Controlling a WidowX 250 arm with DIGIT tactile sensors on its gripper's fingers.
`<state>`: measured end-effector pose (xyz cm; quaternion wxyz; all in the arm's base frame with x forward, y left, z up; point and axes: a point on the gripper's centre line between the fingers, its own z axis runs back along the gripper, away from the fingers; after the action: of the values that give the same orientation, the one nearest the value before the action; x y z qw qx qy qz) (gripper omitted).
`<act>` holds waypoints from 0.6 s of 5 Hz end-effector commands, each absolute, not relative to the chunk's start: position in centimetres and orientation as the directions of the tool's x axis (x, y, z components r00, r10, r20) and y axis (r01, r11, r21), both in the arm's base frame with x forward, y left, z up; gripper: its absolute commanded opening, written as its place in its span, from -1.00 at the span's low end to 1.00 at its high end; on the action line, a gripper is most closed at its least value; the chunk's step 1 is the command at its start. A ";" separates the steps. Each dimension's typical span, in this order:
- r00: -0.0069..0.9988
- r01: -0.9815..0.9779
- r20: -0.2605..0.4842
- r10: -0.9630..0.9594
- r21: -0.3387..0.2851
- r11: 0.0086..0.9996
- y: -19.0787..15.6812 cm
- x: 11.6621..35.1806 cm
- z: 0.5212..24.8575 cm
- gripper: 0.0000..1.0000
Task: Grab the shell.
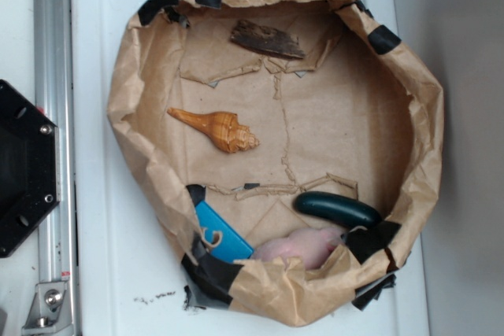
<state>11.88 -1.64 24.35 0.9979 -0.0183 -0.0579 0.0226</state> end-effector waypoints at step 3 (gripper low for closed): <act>0.948 0.184 0.273 -0.164 -0.047 0.982 -1.8 20.6 22.5 1.00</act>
<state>20.20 -1.51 20.84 0.9904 -0.0363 -0.1064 -0.0802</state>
